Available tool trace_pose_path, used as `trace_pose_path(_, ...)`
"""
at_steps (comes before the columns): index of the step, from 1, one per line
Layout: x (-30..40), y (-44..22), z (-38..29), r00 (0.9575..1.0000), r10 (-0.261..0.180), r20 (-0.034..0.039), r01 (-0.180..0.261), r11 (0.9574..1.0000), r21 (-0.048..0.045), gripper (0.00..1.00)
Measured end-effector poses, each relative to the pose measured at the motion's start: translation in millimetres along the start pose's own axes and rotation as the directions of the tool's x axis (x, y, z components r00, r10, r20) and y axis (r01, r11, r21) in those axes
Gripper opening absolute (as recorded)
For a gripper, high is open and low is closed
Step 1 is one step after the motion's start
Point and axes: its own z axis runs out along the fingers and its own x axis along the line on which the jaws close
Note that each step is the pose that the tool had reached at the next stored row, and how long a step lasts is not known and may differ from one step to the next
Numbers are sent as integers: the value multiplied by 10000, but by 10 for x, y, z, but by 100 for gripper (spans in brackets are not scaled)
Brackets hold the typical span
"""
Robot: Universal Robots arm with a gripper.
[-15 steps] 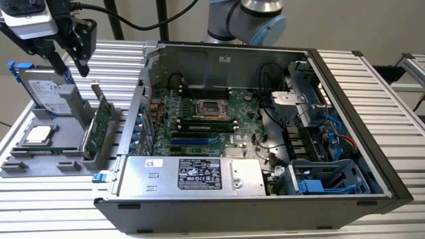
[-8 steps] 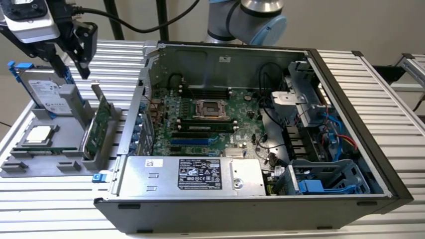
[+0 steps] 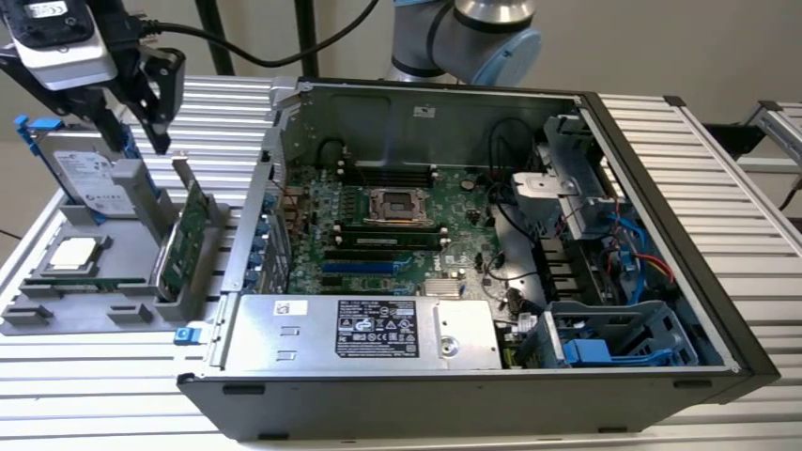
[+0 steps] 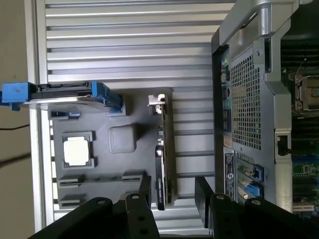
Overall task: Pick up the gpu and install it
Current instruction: 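Pick up the gpu and move the gpu toward the slot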
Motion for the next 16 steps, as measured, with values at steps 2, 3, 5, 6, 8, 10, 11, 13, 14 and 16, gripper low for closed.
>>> trace_pose_path(2, 0, -6, 9, 10000, -47, -3, 47, 10000, 0, 100)
trace_pose_path(3, 0, -9, 14, 10000, -69, -4, 69, 10000, -1, 100)
trace_pose_path(5, 0, -15, 22, 9999, -112, -6, 112, 9999, -1, 100)
trace_pose_path(6, -1, -17, 27, 9999, -132, -7, 132, 9999, -2, 100)
trace_pose_path(8, -1, -22, 35, 9999, -173, -8, 173, 9999, -3, 100)
trace_pose_path(10, -1, -26, 43, 9998, -208, -11, 208, 9998, -3, 100)
trace_pose_path(11, 0, -28, 47, 9997, -227, -11, 227, 9997, -3, 100)
trace_pose_path(13, -1, -32, 54, 9997, -259, -13, 259, 9997, -4, 100)
trace_pose_path(14, -1, -34, 58, 9996, -275, -14, 275, 9996, -4, 100)
trace_pose_path(16, -1, -38, 66, 9995, -307, -15, 307, 9995, -5, 100)
